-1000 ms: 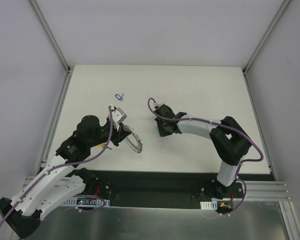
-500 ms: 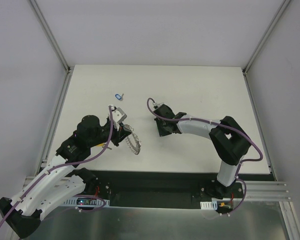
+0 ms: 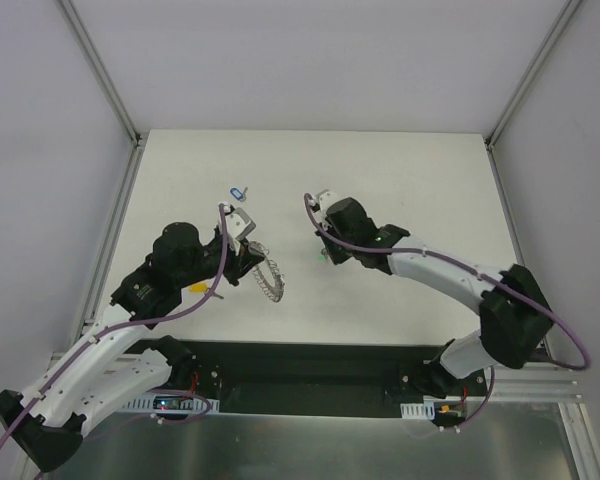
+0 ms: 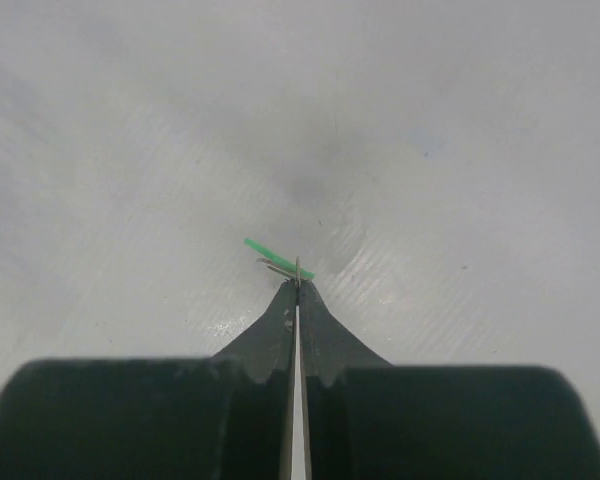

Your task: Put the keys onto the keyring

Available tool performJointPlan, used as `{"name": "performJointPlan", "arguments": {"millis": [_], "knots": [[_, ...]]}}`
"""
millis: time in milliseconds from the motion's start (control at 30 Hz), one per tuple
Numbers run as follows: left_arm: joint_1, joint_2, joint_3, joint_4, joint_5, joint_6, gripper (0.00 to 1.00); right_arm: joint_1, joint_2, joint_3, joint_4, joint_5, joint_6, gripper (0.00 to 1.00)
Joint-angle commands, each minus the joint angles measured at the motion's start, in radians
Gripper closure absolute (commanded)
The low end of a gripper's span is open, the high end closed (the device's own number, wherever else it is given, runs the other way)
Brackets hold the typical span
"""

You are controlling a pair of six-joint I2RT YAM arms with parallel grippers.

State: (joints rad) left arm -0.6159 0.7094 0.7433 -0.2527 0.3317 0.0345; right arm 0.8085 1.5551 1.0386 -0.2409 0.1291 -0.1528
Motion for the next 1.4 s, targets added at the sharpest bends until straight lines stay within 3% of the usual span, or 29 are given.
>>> {"name": "performJointPlan", "arguments": {"millis": [0, 200, 500, 933, 1367], "knots": [[-0.004, 0.031, 0.125, 0.058, 0.041, 0.047, 1.00, 0.003, -0.226, 0.017, -0.024, -0.078, -0.214, 0.99], [-0.005, 0.114, 0.249, 0.079, 0.125, 0.133, 1.00, -0.006, -0.384, 0.141, -0.202, -0.210, -0.352, 0.99], [-0.005, 0.268, 0.410, 0.081, 0.351, 0.240, 1.00, -0.026, -0.420, 0.362, -0.452, -0.339, -0.444, 0.99], [-0.005, 0.360, 0.464, 0.084, 0.581, 0.396, 1.00, -0.028, -0.394, 0.515, -0.555, -0.486, -0.527, 0.99], [-0.015, 0.389, 0.482, 0.098, 0.655, 0.341, 1.00, -0.005, -0.388, 0.498, -0.568, -0.545, -0.605, 0.99]]}}
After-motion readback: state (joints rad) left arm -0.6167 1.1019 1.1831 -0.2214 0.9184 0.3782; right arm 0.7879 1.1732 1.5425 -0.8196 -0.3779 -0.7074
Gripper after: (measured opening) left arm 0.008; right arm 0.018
